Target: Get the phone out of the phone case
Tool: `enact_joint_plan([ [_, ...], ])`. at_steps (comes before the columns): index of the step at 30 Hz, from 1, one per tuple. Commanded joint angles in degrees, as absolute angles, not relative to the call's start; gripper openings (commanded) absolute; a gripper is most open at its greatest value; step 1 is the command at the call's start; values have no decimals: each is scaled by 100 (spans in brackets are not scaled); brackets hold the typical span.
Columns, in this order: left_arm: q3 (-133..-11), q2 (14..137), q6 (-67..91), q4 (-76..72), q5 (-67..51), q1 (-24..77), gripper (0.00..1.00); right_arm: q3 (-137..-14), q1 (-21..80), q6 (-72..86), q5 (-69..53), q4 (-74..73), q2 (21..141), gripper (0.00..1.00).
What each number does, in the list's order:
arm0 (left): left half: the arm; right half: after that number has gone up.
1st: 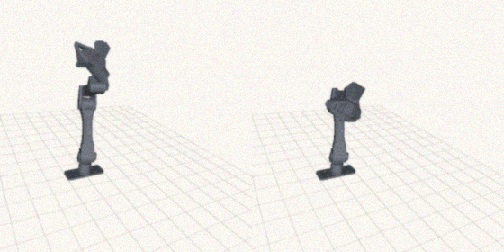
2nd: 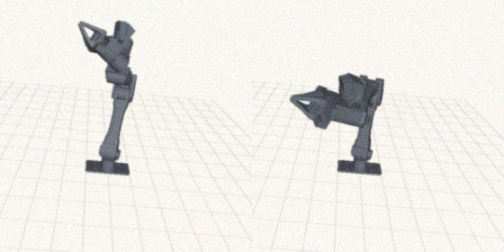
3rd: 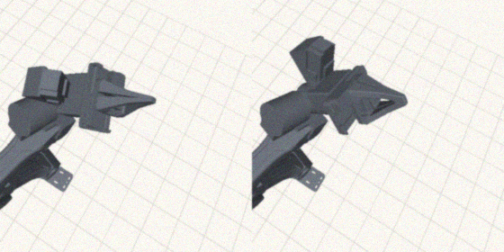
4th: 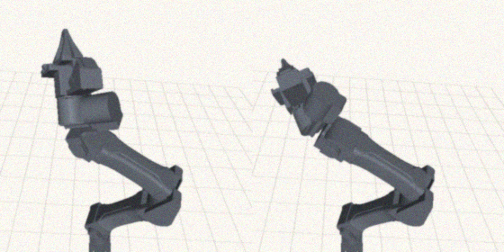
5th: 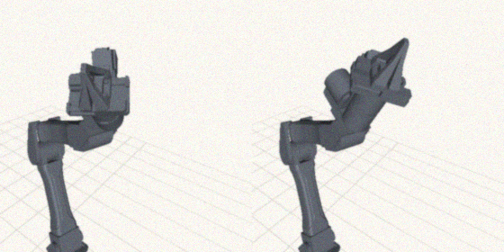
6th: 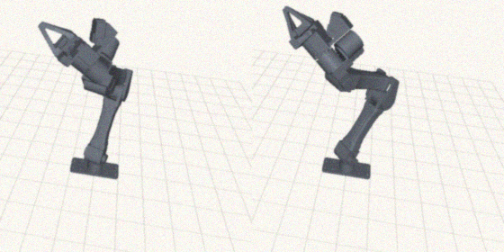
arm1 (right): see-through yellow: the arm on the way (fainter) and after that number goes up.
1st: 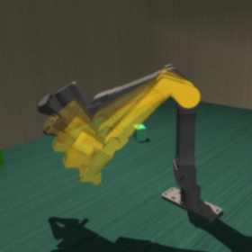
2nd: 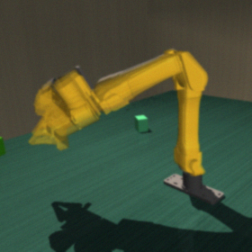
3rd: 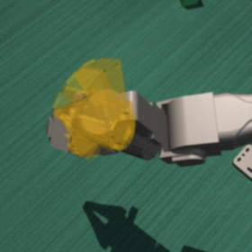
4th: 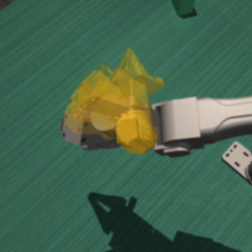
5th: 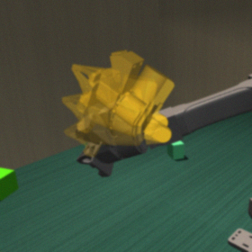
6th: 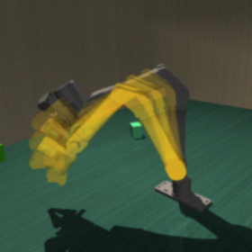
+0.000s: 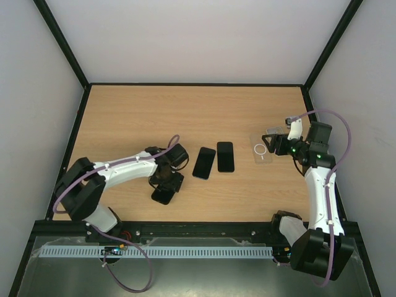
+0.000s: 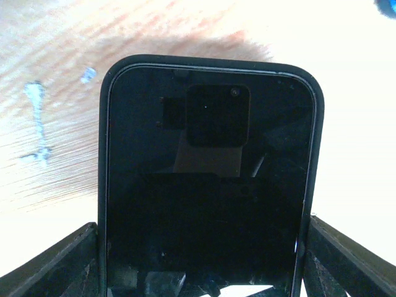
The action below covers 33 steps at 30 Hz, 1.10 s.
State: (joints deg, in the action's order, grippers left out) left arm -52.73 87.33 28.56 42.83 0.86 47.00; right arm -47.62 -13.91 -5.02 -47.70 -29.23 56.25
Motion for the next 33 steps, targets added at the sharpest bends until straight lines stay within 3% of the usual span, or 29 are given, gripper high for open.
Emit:
enact_joint_plan([
  [1,-5395,9099,2855,4330,-142,4775,66,-4739,-1415,-545,-4792,-2863,5452,70],
  [8,-5690,9536,2561,4717,-152,4785,89,-4761,-1415,-562,-4808,-2882,5460,70],
  [9,-5728,9620,2513,4780,-204,4782,98,-4763,-1415,-569,-4807,-2883,5452,70],
  [17,-5786,10126,2332,4797,-189,4673,99,-4757,-1415,-563,-4806,-2883,5426,70],
  [21,-5790,10278,2215,4905,-179,4612,91,-4756,-1415,-576,-4798,-2883,5408,70],
  [25,-5810,10230,2109,5001,-254,4543,68,-4755,-1415,-568,-4795,-2882,5379,70],
  [30,-6191,9865,2279,5261,-52,4538,56,-4749,-1415,-557,-4764,-2872,5387,69],
  [33,-6594,9353,2525,5207,-58,4615,55,-4760,-1415,-522,-4737,-2866,5426,69],
])
